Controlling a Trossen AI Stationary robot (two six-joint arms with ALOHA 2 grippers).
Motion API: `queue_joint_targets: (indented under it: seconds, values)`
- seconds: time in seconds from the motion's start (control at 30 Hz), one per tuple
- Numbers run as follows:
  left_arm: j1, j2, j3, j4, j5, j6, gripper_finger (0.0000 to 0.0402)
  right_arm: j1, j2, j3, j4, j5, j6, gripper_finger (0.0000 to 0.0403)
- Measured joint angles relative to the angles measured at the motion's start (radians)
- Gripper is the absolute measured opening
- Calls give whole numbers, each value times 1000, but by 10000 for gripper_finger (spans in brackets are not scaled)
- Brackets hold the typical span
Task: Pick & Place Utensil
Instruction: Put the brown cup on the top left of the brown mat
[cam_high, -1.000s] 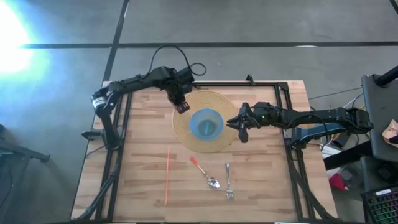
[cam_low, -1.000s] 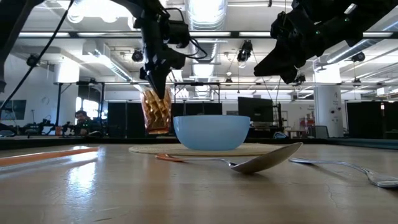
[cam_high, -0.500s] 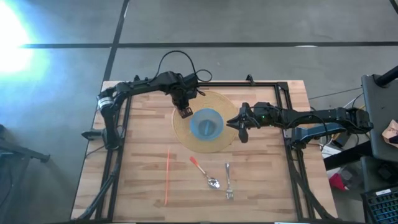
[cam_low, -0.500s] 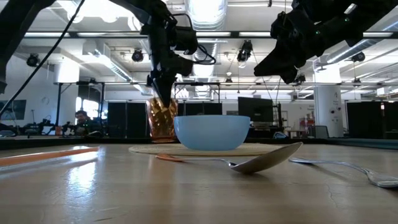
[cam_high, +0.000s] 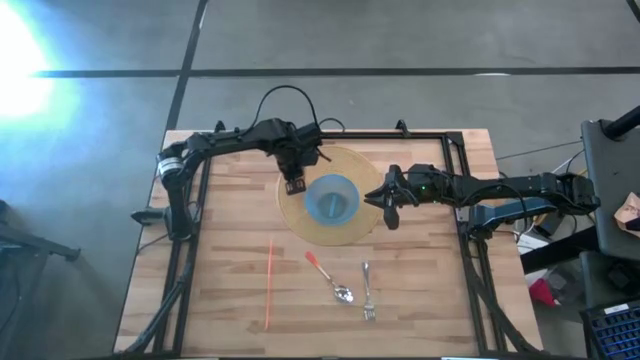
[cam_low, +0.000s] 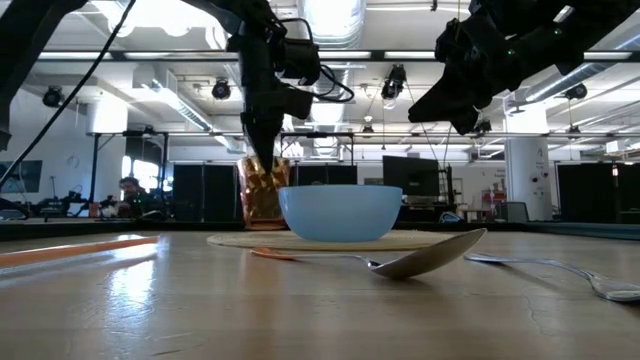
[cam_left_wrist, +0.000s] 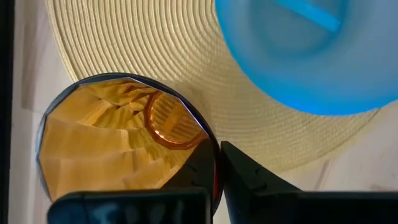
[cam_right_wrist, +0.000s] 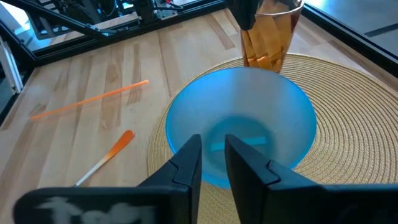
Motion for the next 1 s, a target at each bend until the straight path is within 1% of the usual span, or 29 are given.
queue_joint_targets:
  seconds: [0.13, 0.3, 0.47, 0.63, 0.83, 1.0]
  values:
    - [0, 0, -7, -28, -12, 7, 10, 0, 0, 0, 0, 0, 0, 76]
    - [-1, 0, -29, -21, -12, 29, 5, 0, 0, 0, 0, 0, 1, 75]
    - [-2, 0, -54, -10, -12, 32, 19, 0, 0, 0, 0, 0, 1, 65]
    - [-2, 0, -77, 0, -12, 35, 18, 0, 0, 0, 0, 0, 3, 59]
    - [-2, 0, -79, 6, -5, 34, 18, 0, 0, 0, 0, 0, 3, 63]
    - [-3, 0, -77, 8, 3, 50, 37, 0, 0, 0, 0, 0, 3, 69]
